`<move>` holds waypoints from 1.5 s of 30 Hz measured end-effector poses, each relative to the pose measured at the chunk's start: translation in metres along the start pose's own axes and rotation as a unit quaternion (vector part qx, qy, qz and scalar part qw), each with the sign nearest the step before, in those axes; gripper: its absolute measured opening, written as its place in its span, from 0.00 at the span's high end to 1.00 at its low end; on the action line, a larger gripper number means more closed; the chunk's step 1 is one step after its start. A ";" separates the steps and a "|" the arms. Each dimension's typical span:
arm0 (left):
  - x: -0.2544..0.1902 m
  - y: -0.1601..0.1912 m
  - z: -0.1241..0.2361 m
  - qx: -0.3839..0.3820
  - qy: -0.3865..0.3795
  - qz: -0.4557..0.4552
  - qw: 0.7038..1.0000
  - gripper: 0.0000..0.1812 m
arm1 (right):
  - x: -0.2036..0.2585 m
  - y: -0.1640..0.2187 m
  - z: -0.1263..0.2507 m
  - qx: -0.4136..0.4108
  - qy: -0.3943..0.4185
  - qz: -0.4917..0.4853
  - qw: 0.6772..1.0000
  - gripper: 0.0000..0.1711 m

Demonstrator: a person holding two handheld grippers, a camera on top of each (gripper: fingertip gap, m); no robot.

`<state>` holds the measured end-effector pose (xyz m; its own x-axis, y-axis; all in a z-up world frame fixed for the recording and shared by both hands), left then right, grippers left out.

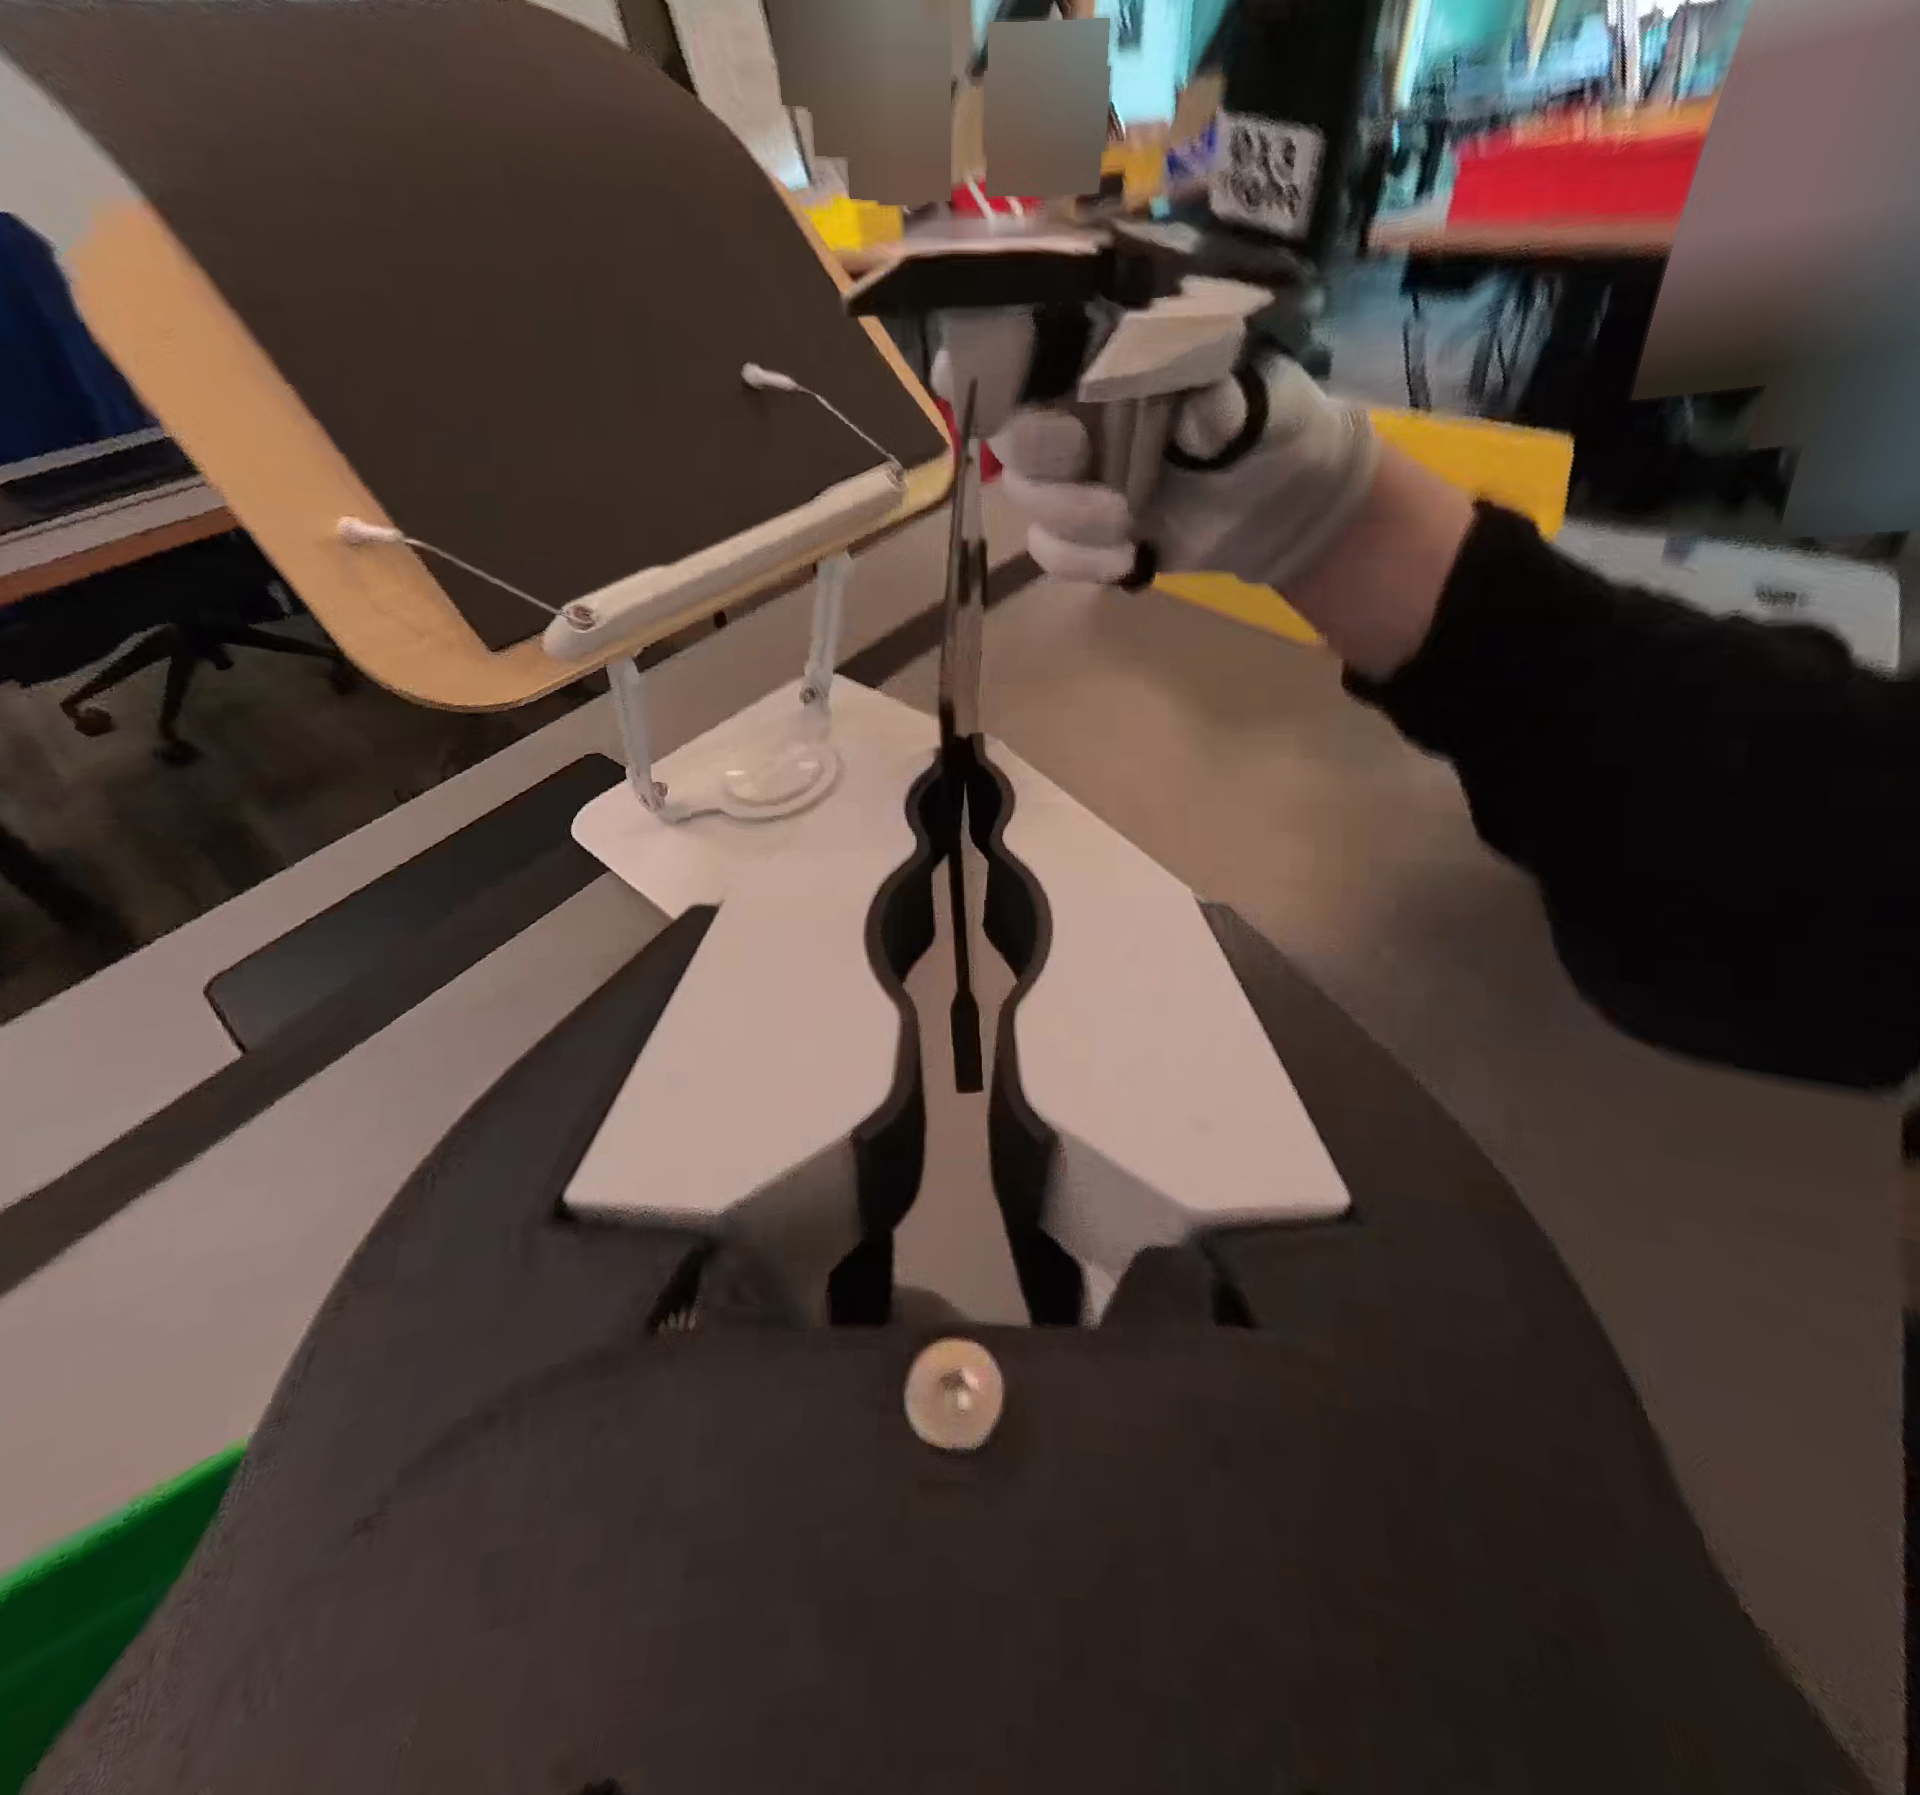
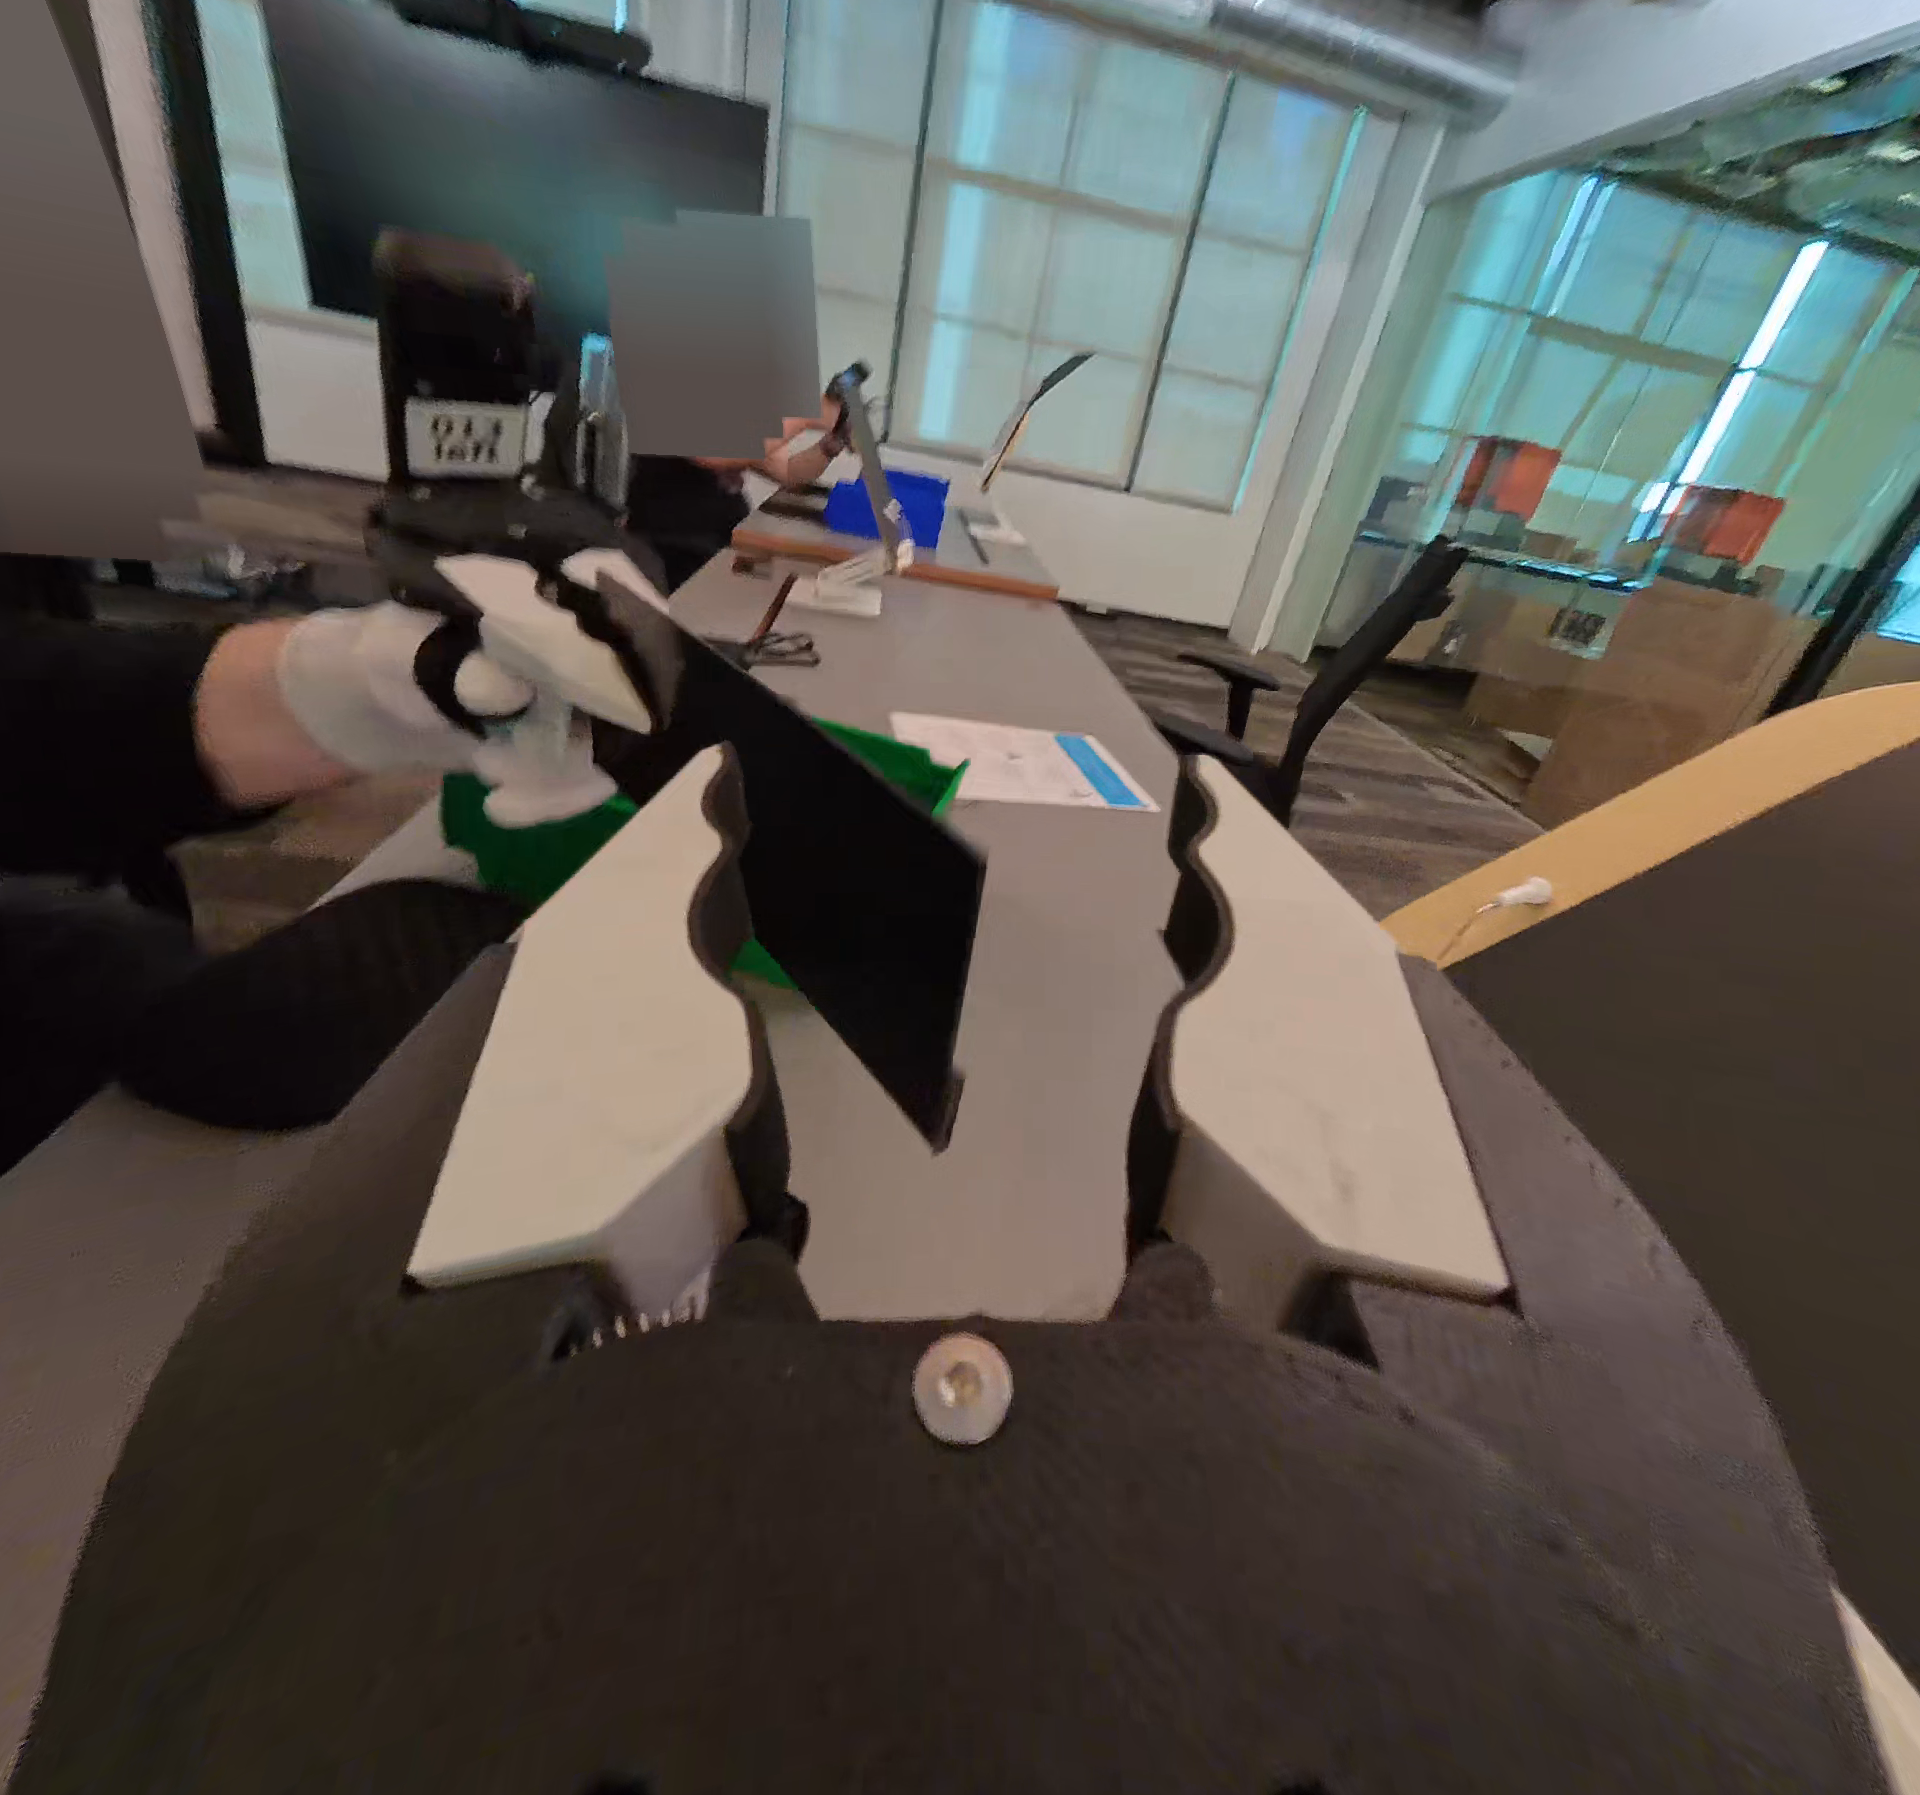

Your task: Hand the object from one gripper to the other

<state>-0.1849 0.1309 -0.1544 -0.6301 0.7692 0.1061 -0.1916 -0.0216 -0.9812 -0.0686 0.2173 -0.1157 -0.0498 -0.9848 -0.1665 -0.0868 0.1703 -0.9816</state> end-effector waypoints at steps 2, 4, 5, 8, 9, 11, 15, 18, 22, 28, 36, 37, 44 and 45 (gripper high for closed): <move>-0.006 -0.001 0.002 0.031 0.018 -0.037 0.999 1.00 | 0.016 0.008 -0.003 0.023 -0.051 -0.004 0.998 0.63; -0.008 -0.006 0.005 0.041 0.024 -0.058 0.997 1.00 | 0.030 0.025 -0.009 0.070 -0.090 0.005 0.994 0.65; -0.008 -0.008 0.006 0.044 0.025 -0.066 0.997 1.00 | 0.037 0.033 -0.010 0.094 -0.108 0.009 0.990 0.69; -0.011 -0.011 0.008 0.054 0.040 -0.081 0.994 1.00 | 0.052 0.046 -0.018 0.126 -0.139 0.031 0.982 0.79; -0.012 -0.012 0.008 0.061 0.043 -0.087 0.993 1.00 | 0.054 0.048 -0.022 0.134 -0.139 0.041 0.980 0.80; -0.015 -0.010 0.008 0.084 0.054 -0.101 0.990 1.00 | 0.058 0.056 -0.028 0.165 -0.134 0.075 0.974 0.86; -0.021 -0.007 0.003 0.146 0.060 -0.160 0.974 1.00 | 0.066 0.078 -0.042 0.252 -0.118 0.154 0.948 0.84; -0.027 -0.011 -0.003 0.172 0.068 -0.198 0.963 1.00 | 0.080 0.093 -0.051 0.289 -0.141 0.184 0.929 0.99; -0.027 -0.020 -0.007 0.173 0.070 -0.220 0.957 1.00 | 0.085 0.094 -0.066 0.272 -0.149 0.171 0.935 1.00; 0.018 -0.068 -0.003 0.059 -0.176 -0.322 0.928 0.66 | 0.057 0.062 -0.068 0.154 -0.115 0.004 0.981 1.00; 0.003 -0.020 -0.029 0.096 -0.225 -0.512 0.823 0.55 | 0.006 0.038 -0.063 -0.038 -0.089 -0.316 0.944 1.00; 0.006 -0.011 -0.034 0.109 -0.231 -0.544 0.799 0.55 | 0.004 0.038 -0.063 -0.046 -0.091 -0.336 0.936 1.00; 0.027 0.016 -0.047 0.115 -0.266 -0.620 0.729 0.71 | 0.007 0.041 -0.068 -0.051 -0.115 -0.405 0.906 1.00; 0.028 0.016 -0.047 0.110 -0.272 -0.625 0.724 0.75 | 0.009 0.042 -0.069 -0.050 -0.121 -0.410 0.902 1.00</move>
Point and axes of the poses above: each gripper's, where its closed fingertips meet, z back along the fingers, y out of its underside, x = y × z across the jaws, the point moved 2 cm from there along z, back along the fingers, and after that the axes turned 1 degree about -z, right-handed, at the moved point
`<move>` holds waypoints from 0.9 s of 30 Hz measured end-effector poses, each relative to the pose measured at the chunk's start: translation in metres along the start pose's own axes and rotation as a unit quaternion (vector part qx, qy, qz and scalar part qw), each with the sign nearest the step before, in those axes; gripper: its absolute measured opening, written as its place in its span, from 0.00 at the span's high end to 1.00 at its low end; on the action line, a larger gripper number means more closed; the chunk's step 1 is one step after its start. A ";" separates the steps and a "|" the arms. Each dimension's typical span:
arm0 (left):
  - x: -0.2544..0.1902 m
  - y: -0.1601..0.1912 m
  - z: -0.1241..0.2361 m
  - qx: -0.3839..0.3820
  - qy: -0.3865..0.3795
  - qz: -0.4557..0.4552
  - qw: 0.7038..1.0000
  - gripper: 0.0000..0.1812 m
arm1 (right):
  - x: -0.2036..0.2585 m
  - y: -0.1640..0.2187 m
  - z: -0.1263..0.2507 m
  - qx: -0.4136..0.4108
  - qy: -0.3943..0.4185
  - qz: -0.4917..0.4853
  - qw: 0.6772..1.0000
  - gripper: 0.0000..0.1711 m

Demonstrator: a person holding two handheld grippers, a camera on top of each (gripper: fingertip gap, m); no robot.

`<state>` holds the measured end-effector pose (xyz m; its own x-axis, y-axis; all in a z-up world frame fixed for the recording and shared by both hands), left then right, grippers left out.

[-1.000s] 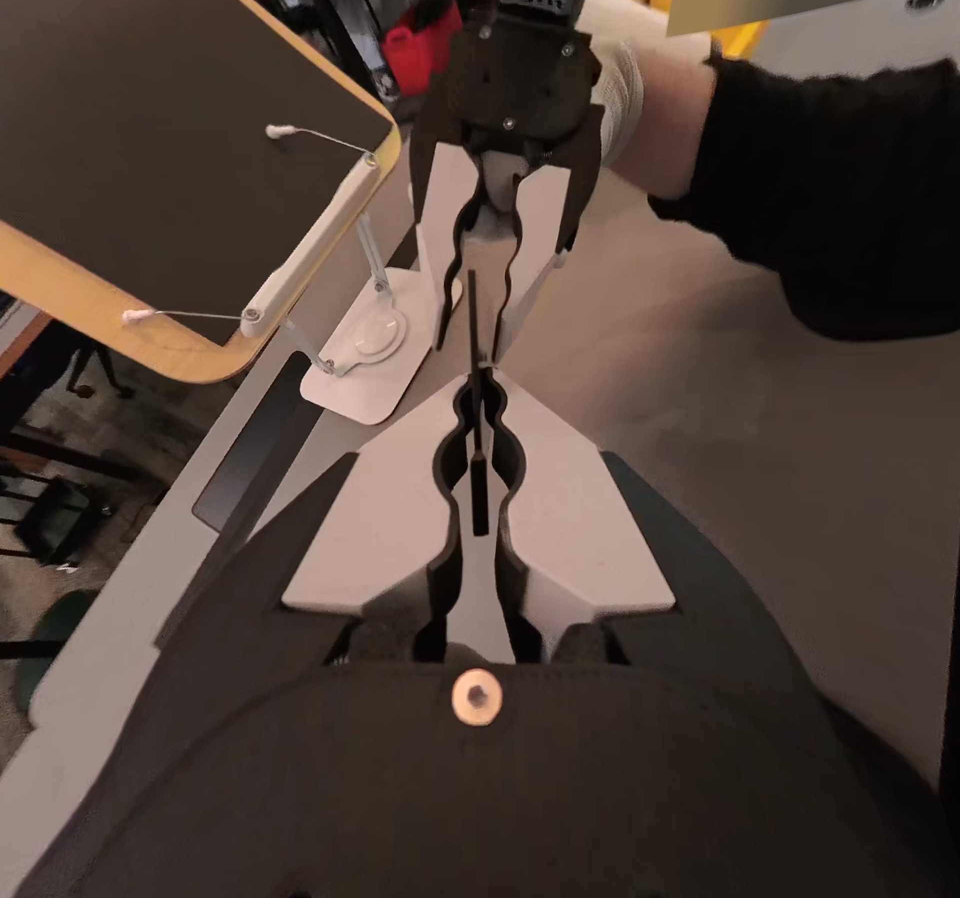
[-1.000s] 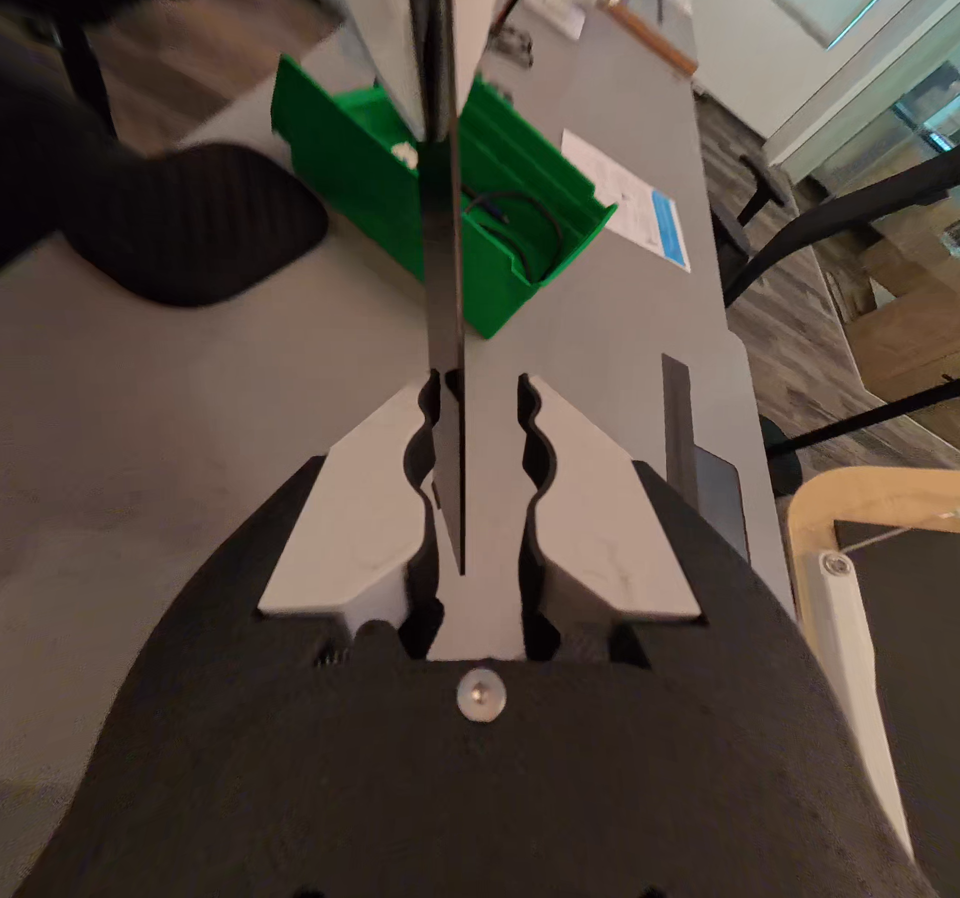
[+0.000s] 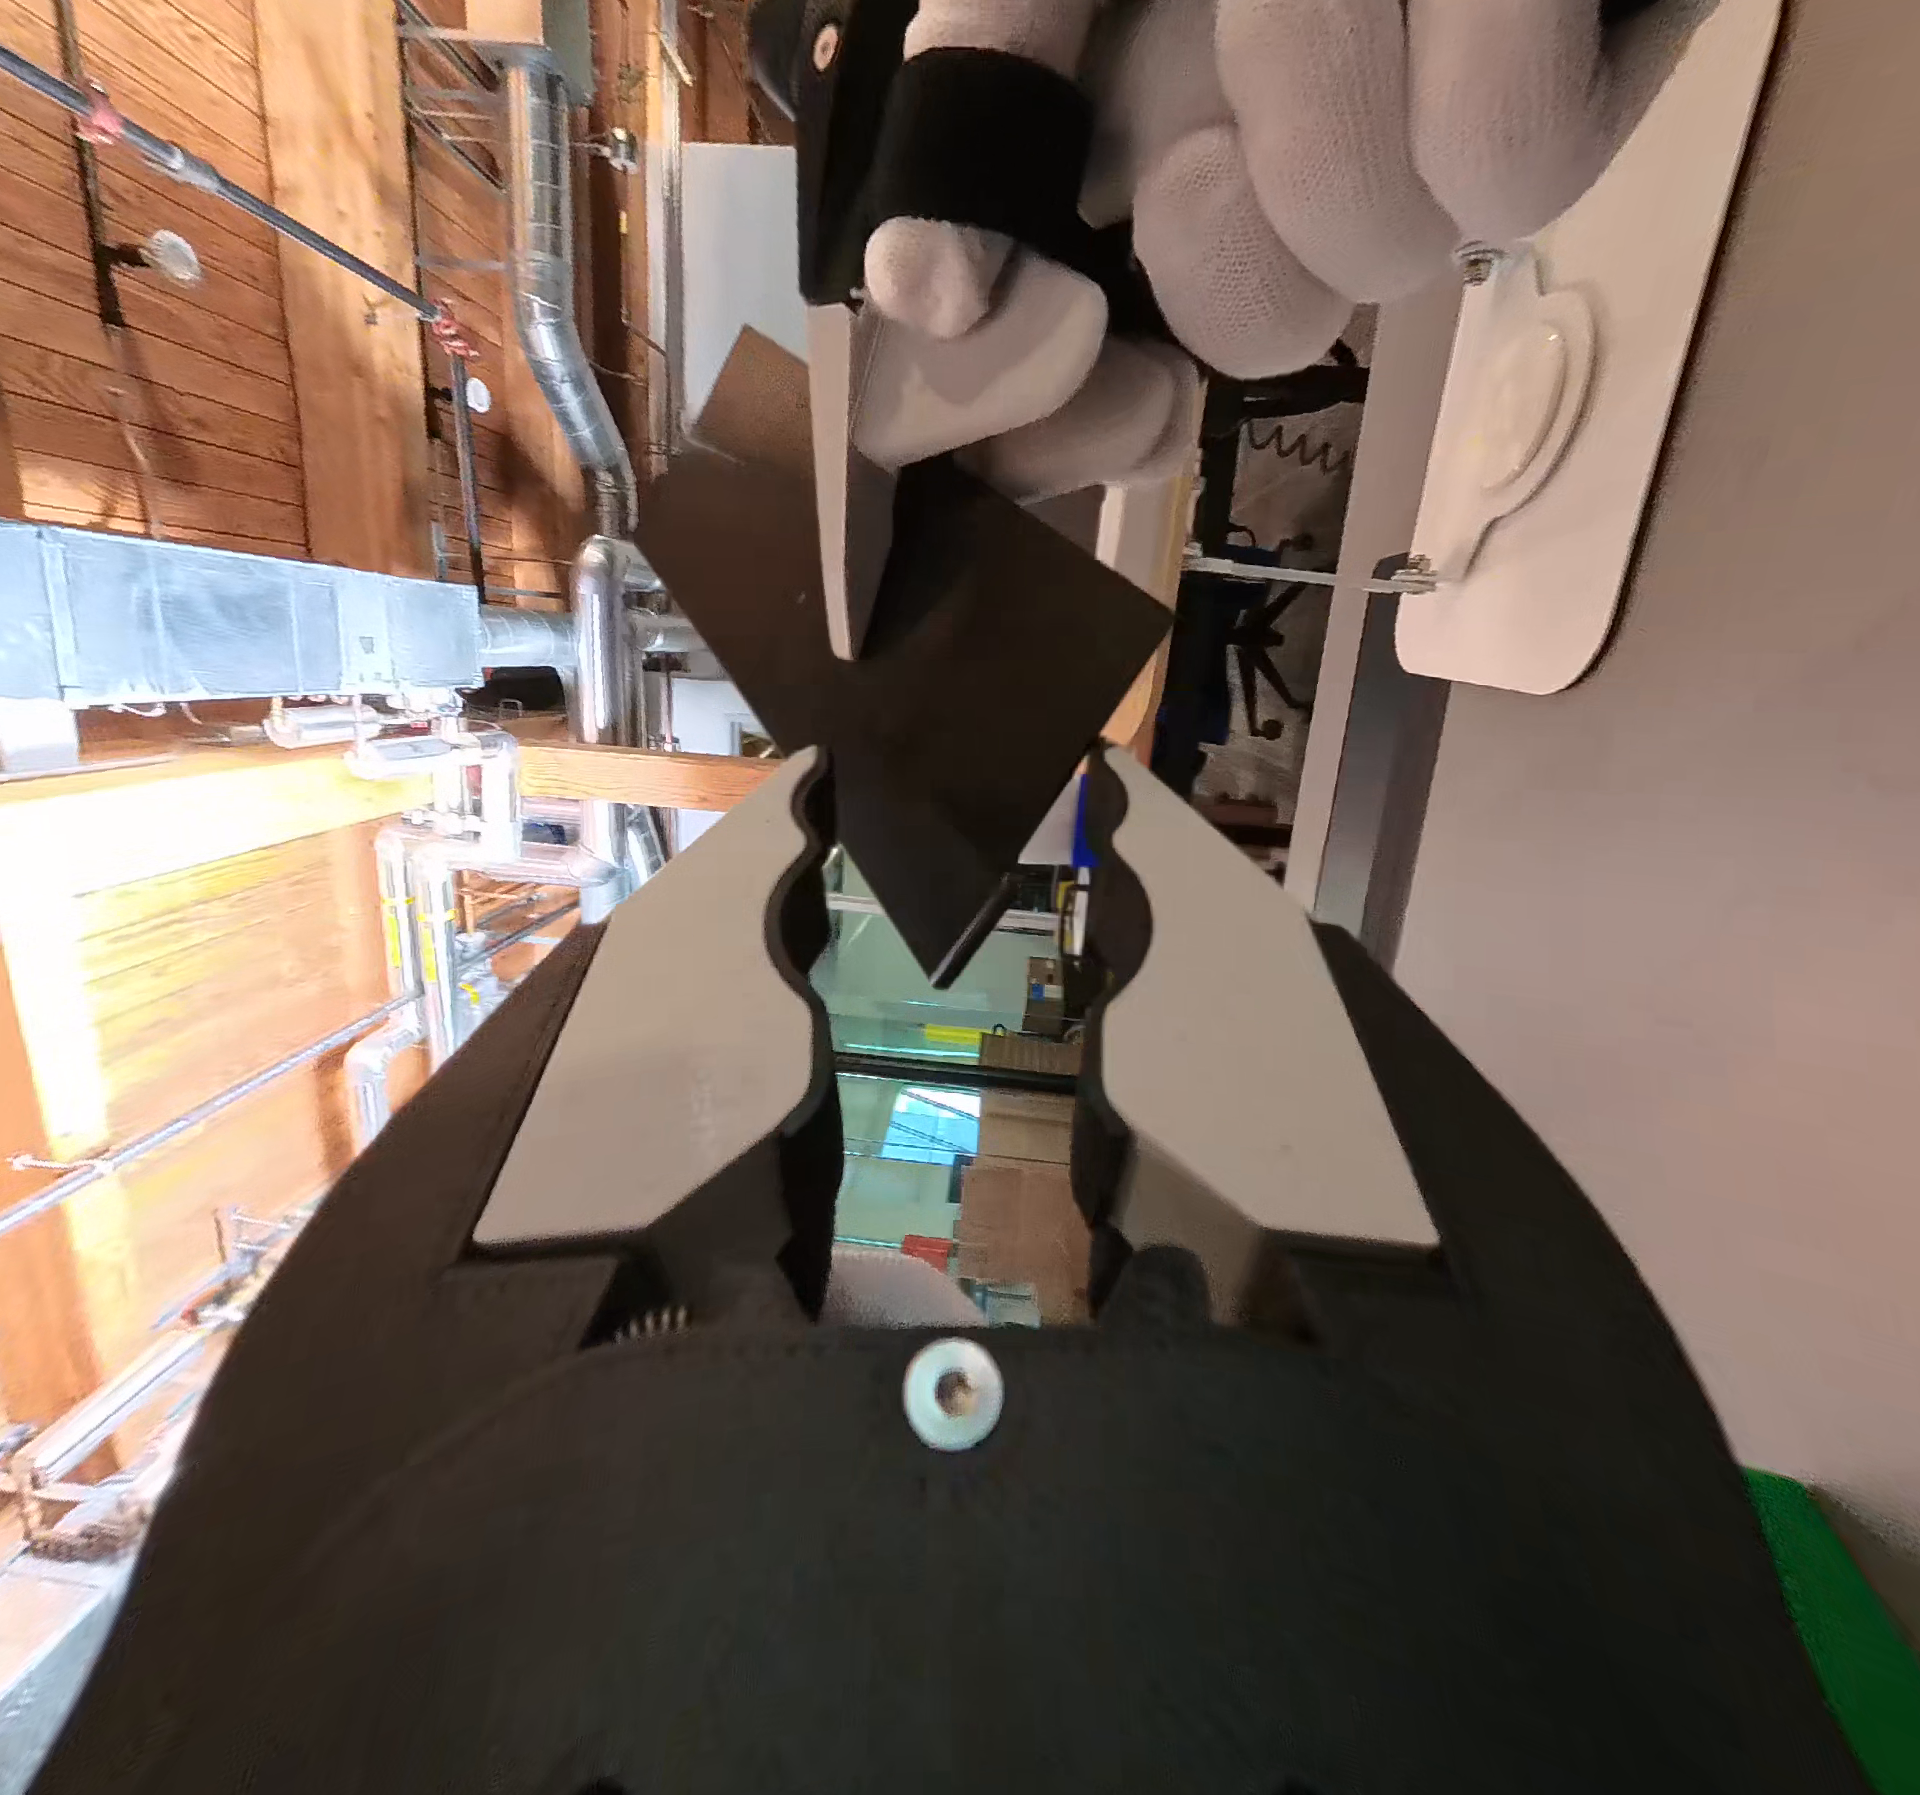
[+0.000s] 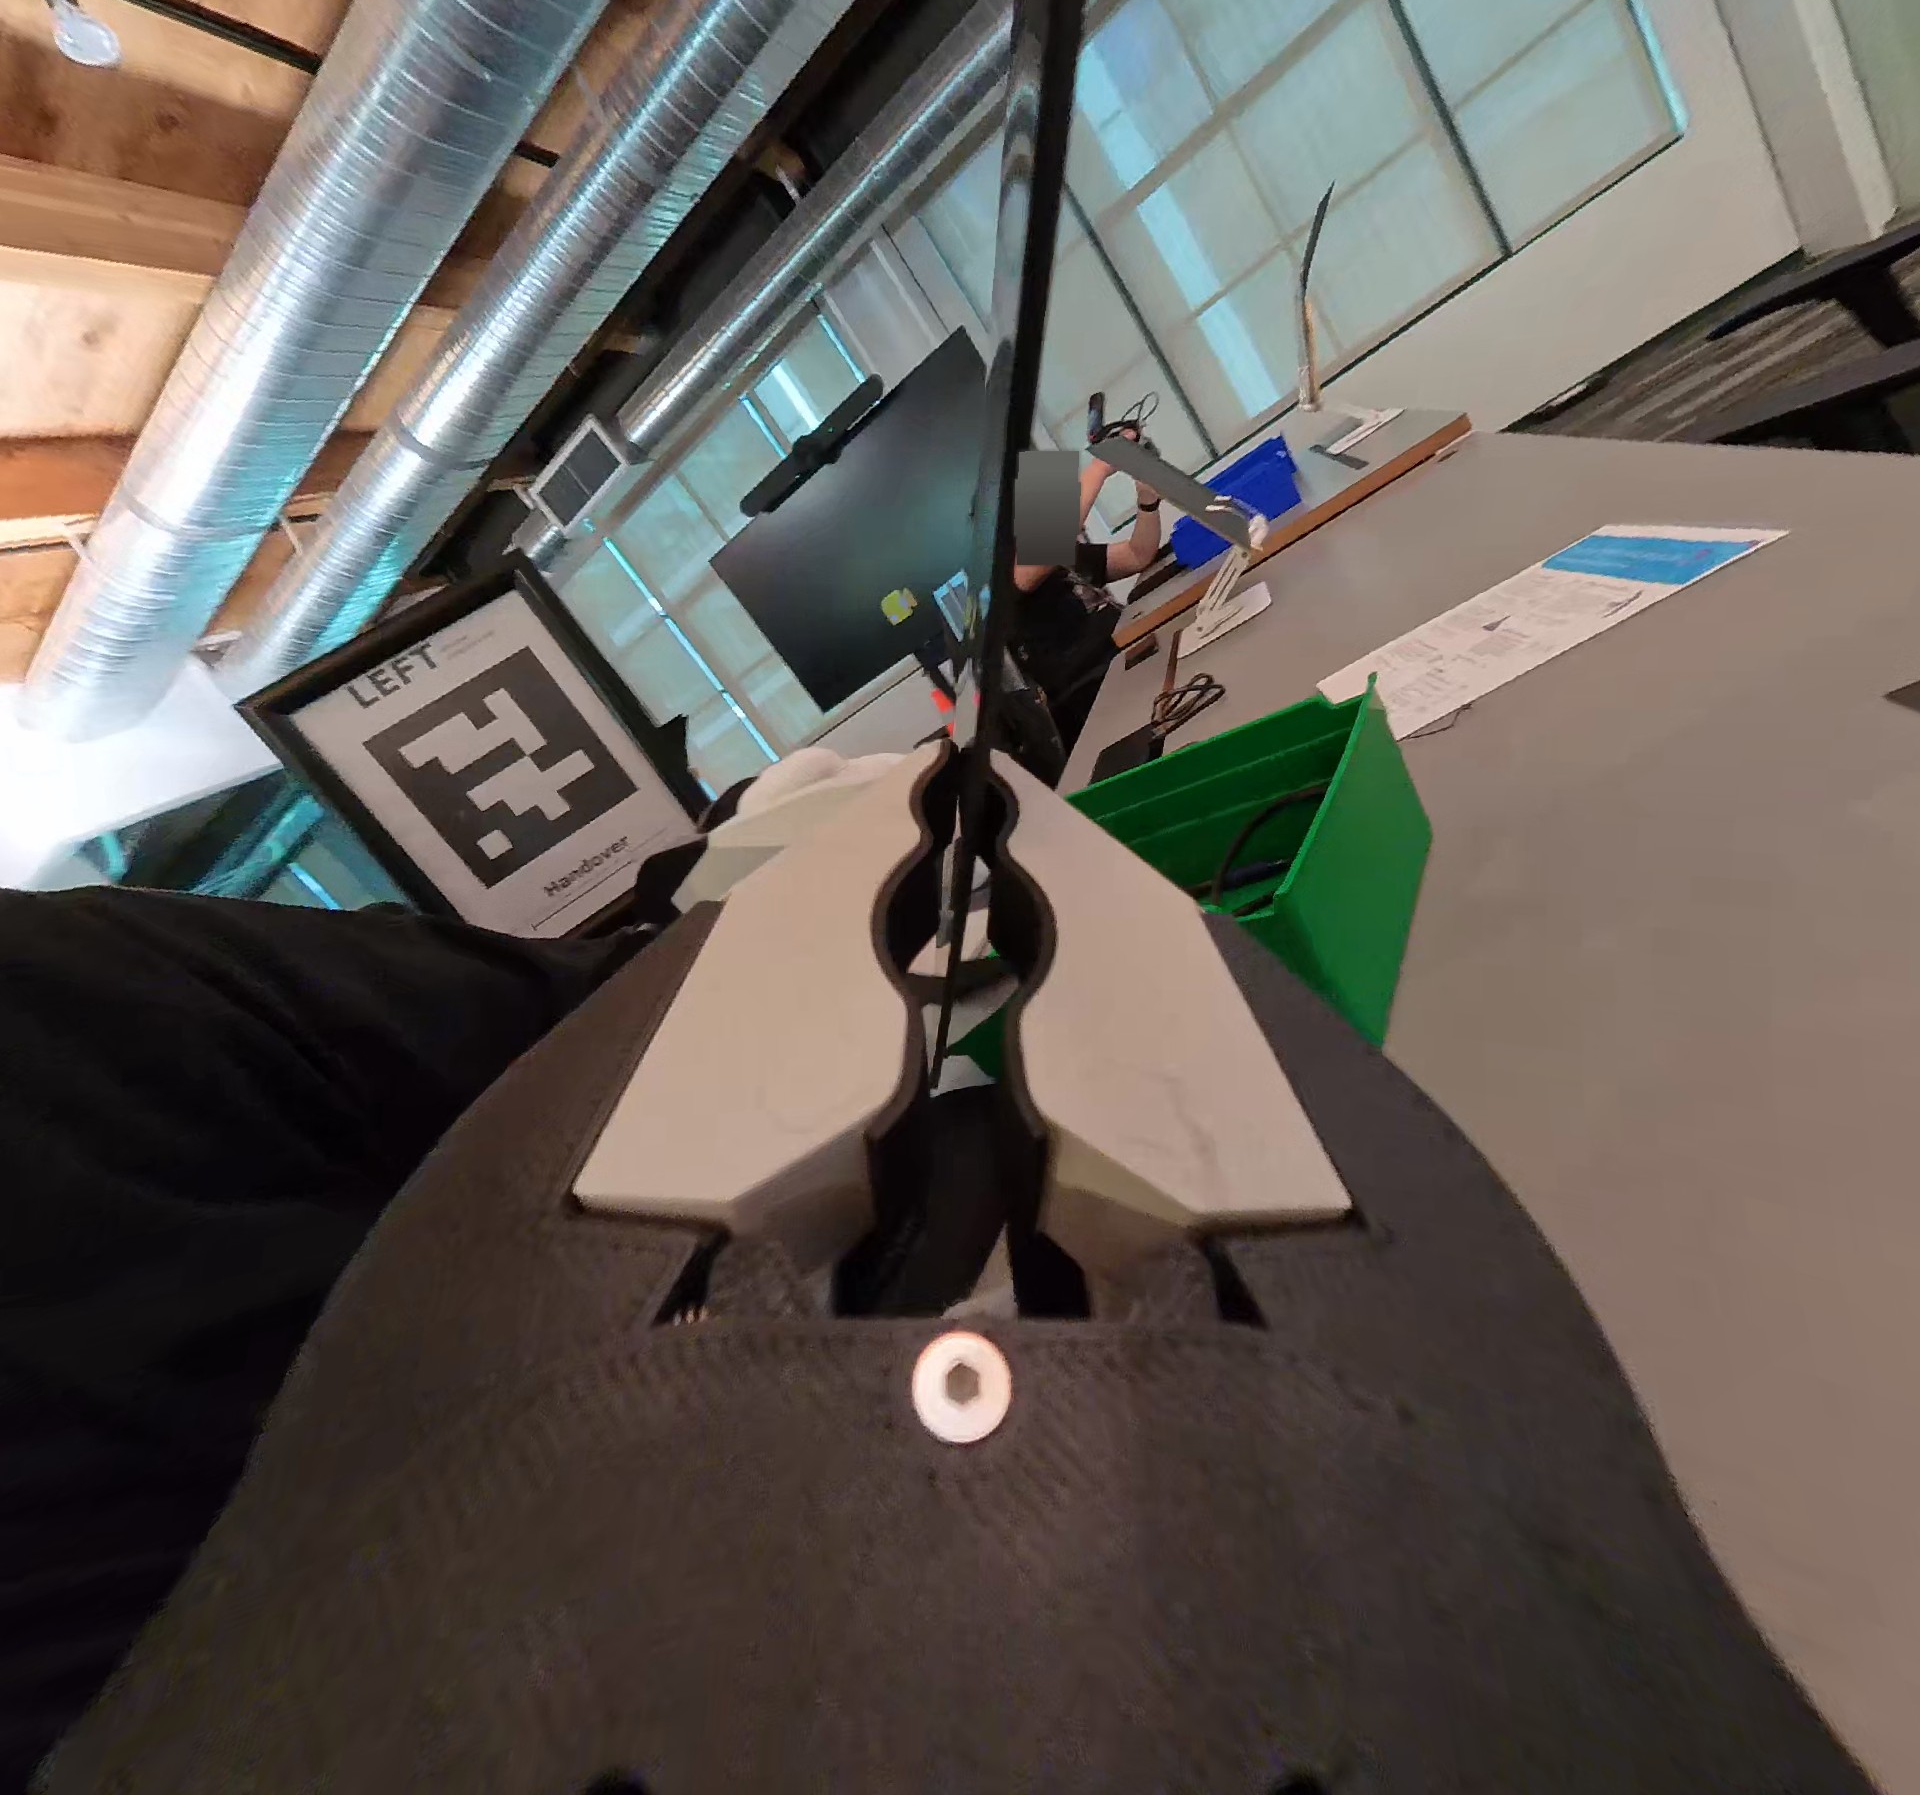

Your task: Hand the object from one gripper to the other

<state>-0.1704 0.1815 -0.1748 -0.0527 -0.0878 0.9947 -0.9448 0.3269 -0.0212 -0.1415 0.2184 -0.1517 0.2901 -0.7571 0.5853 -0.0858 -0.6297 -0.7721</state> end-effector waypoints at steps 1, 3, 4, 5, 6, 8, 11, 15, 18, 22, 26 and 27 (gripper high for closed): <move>-0.001 -0.001 0.001 -0.005 -0.002 -0.004 1.000 0.78 | 0.001 0.002 -0.002 0.002 -0.008 -0.008 1.000 1.00; -0.004 -0.002 0.002 -0.008 -0.006 -0.009 1.000 0.86 | 0.002 0.003 -0.005 0.002 -0.013 -0.014 1.000 1.00; -0.005 -0.002 0.002 -0.005 -0.013 -0.014 1.000 0.86 | 0.002 0.004 -0.006 0.003 -0.012 -0.016 1.000 1.00; -0.005 -0.002 0.003 -0.006 -0.015 -0.016 1.000 0.87 | 0.001 0.005 -0.007 0.004 -0.012 -0.018 1.000 1.00; -0.004 -0.002 0.004 -0.008 -0.018 -0.014 1.000 0.88 | 0.000 0.006 -0.007 0.005 -0.012 -0.021 1.000 1.00; 0.004 -0.003 0.007 -0.013 -0.037 -0.013 0.999 0.96 | -0.002 0.009 -0.009 0.011 -0.012 -0.028 0.999 0.98; 0.010 -0.001 0.008 -0.016 -0.019 -0.001 1.000 1.00 | -0.004 0.012 -0.011 0.010 -0.023 -0.039 0.999 0.93; 0.012 -0.001 0.013 -0.021 0.040 0.030 0.999 1.00 | -0.006 0.015 -0.011 0.033 0.007 -0.004 0.999 0.80; 0.019 0.000 0.018 -0.016 0.096 0.074 0.992 1.00 | -0.010 0.014 -0.002 0.055 0.038 0.038 0.997 0.69; 0.030 0.007 0.021 0.005 0.171 0.132 0.976 1.00 | -0.005 0.010 0.015 0.086 0.056 0.080 0.992 0.64; 0.052 0.015 0.023 0.011 0.224 0.205 0.953 1.00 | -0.002 0.011 0.032 0.129 0.083 0.142 0.978 0.63; 0.056 0.017 0.022 0.015 0.240 0.222 0.945 1.00 | -0.001 0.011 0.033 0.139 0.095 0.170 0.971 0.61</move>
<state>-0.1968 0.1611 -0.1222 -0.3006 0.4915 0.8174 -0.8727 0.2039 -0.4436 -0.1108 0.2181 -0.1689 0.1069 -0.9478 0.3005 0.1219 -0.2875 -0.9500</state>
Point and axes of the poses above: each gripper's, where its closed fingertips meet, z back along the fingers, y out of its underside, x = y × z across the jaws, the point moved 2 cm from there along z, back along the fingers, and after that the axes turned 1 degree about -z, right-handed, at the moved point
